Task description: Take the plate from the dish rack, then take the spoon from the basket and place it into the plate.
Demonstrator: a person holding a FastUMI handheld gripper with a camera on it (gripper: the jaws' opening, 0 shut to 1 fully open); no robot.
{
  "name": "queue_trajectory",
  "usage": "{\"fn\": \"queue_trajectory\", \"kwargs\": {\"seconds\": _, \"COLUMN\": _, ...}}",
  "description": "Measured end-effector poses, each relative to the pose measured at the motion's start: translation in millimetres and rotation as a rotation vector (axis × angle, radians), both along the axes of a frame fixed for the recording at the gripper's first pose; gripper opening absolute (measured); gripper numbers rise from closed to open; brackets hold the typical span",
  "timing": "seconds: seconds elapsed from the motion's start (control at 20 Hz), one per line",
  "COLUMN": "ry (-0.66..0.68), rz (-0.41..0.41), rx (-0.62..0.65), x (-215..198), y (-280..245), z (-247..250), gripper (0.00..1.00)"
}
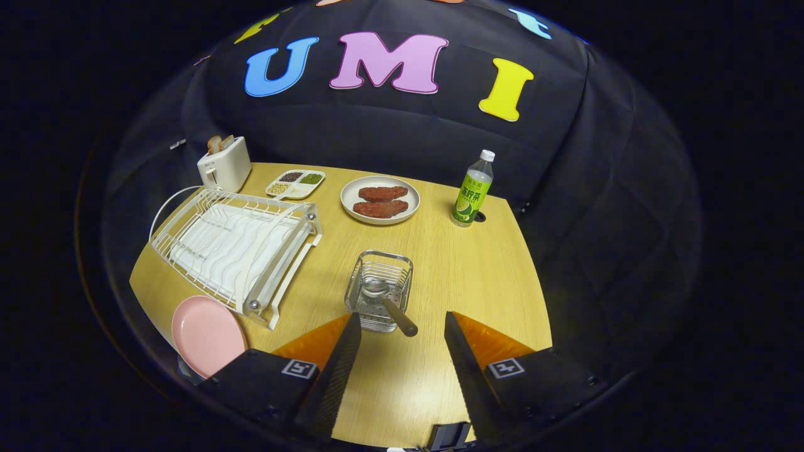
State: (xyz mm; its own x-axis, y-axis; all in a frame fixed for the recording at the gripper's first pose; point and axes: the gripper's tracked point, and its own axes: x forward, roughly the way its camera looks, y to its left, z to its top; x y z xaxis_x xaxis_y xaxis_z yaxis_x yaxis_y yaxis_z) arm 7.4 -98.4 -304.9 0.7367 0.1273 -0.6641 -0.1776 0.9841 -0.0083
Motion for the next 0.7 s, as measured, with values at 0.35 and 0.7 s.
{"fn": "queue_trajectory", "kwargs": {"seconds": 0.35, "ry": 0.081, "rz": 0.043, "rx": 0.026, "x": 15.3, "y": 7.1, "z": -34.7, "gripper": 0.54}}
{"fn": "queue_trajectory", "kwargs": {"seconds": 0.7, "ry": 0.112, "rz": 0.046, "rx": 0.094, "x": 14.3, "y": 20.5, "z": -37.5, "gripper": 0.12}}
